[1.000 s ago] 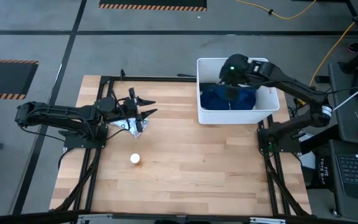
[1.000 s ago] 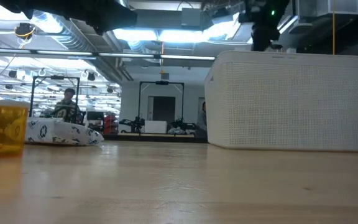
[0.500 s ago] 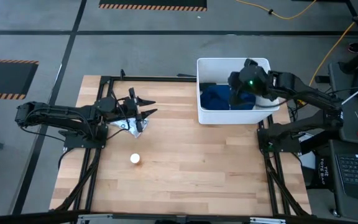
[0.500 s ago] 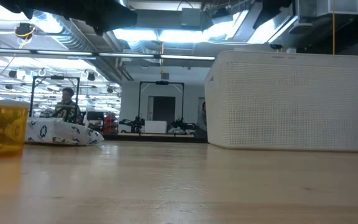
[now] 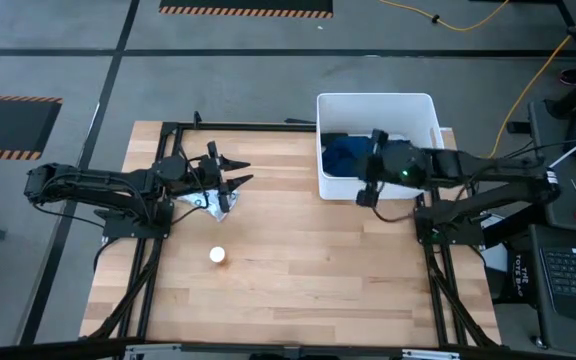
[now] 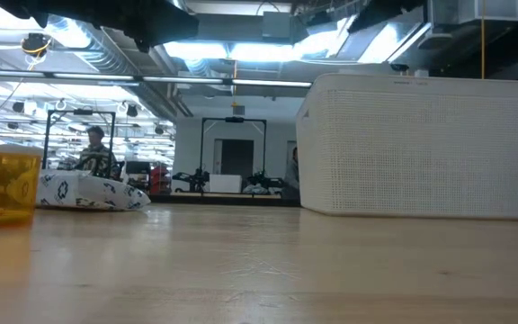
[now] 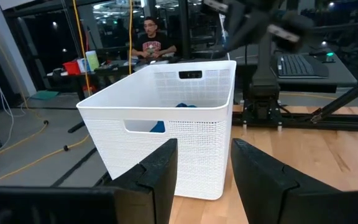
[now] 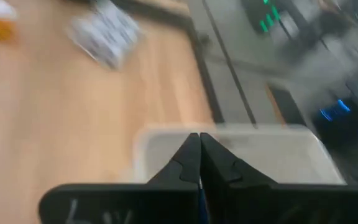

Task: Pick & place medical supplies in basket/bin
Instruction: Put the orange pill bottle into the white container

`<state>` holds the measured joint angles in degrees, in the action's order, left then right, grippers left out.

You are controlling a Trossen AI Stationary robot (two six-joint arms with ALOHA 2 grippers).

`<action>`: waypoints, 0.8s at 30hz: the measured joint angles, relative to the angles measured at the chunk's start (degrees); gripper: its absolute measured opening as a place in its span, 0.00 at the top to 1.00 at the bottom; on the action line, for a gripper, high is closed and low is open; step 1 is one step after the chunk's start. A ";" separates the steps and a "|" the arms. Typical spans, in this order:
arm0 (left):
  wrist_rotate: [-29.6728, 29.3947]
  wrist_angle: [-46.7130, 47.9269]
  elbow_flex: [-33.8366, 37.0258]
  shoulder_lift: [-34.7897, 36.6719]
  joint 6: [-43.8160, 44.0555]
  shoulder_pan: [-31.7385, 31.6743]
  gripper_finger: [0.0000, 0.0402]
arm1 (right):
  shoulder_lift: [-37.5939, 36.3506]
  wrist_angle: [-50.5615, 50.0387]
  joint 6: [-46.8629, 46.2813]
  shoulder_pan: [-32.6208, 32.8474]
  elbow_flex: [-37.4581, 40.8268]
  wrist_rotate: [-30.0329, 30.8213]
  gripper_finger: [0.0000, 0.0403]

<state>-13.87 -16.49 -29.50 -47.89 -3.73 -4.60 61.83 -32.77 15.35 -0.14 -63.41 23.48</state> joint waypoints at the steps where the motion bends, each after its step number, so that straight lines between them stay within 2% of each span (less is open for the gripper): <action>1: 0.00 0.00 0.00 0.01 0.00 -0.02 0.64 | -0.78 3.52 0.80 0.60 1.97 -2.33 1.00; 4: 0.00 0.00 0.01 0.01 0.00 0.00 0.64 | -2.60 12.39 3.83 1.86 8.30 -5.61 1.00; 14: -0.42 -0.04 0.01 -0.01 -0.04 0.00 0.64 | -3.31 33.30 4.01 2.01 24.81 -5.81 1.00; 17: -1.54 0.00 -0.02 -0.01 0.00 -0.01 0.64 | -3.01 38.82 3.99 1.96 28.16 -8.37 1.00; 21: -1.58 -0.01 0.00 -0.01 -0.02 0.00 0.64 | -3.09 44.58 3.99 2.02 31.01 -14.79 1.00; 24: -1.57 -0.04 -0.01 -0.01 -0.53 0.00 0.64 | -3.09 45.50 4.17 1.96 32.09 -15.82 1.00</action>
<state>-15.44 -16.53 -29.51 -47.90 -4.26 -4.61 58.74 12.73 19.52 1.83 -31.32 7.66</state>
